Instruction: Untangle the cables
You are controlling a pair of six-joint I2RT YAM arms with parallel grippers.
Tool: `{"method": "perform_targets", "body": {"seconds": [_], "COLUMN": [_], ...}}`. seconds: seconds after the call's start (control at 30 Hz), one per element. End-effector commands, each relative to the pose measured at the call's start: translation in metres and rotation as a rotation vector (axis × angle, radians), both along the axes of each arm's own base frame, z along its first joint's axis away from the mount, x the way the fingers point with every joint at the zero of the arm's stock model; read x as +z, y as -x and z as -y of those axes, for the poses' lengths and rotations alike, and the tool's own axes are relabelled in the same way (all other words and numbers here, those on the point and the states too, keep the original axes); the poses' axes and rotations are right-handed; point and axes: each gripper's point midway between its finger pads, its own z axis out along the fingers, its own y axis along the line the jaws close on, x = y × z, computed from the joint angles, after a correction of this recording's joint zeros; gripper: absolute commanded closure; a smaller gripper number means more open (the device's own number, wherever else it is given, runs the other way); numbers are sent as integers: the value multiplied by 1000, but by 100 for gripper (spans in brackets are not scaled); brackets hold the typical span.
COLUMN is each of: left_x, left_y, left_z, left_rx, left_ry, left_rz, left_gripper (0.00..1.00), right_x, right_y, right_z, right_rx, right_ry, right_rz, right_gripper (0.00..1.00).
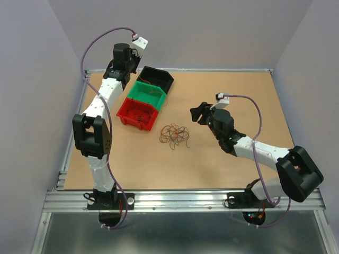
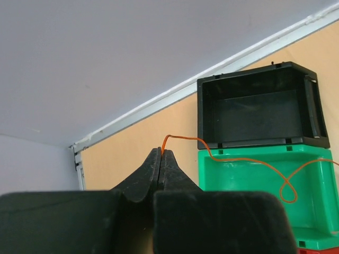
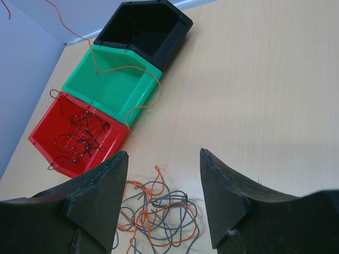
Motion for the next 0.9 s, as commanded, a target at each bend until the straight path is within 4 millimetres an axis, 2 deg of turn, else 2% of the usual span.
{"method": "perform_targets", "body": {"seconds": [0.0, 0.1, 0.2, 0.3, 0.43, 0.53, 0.63, 0.73, 0.87], "left_x": [65, 87, 105, 108, 100, 89, 68, 56, 29], "left_y": [-4, -8, -8, -6, -7, -5, 2, 9, 18], "left_z": [-14, -40, -56, -58, -59, -49, -23, -7, 14], "left_rx": [80, 179, 212, 213, 209, 147, 17, -48, -94], "left_ry": [36, 76, 126, 118, 87, 78, 77, 60, -7], "left_rz": [168, 213, 246, 251, 230, 190, 136, 109, 60], "left_gripper": [100, 100, 100, 100, 100, 100, 100, 100, 100], "right_x": [9, 10, 11, 10, 12, 12, 10, 10, 9], "right_y": [3, 4, 3, 4, 4, 4, 3, 3, 2], "right_z": [4, 4, 4, 4, 3, 3, 3, 3, 3], "right_rx": [-14, -13, -10, -10, -7, -9, -10, -10, -11], "right_ry": [-19, -20, -21, -21, -24, -24, -21, -20, -18], "right_rz": [37, 38, 39, 39, 41, 41, 38, 38, 36], "right_gripper": [38, 38, 38, 38, 38, 38, 38, 38, 38]}}
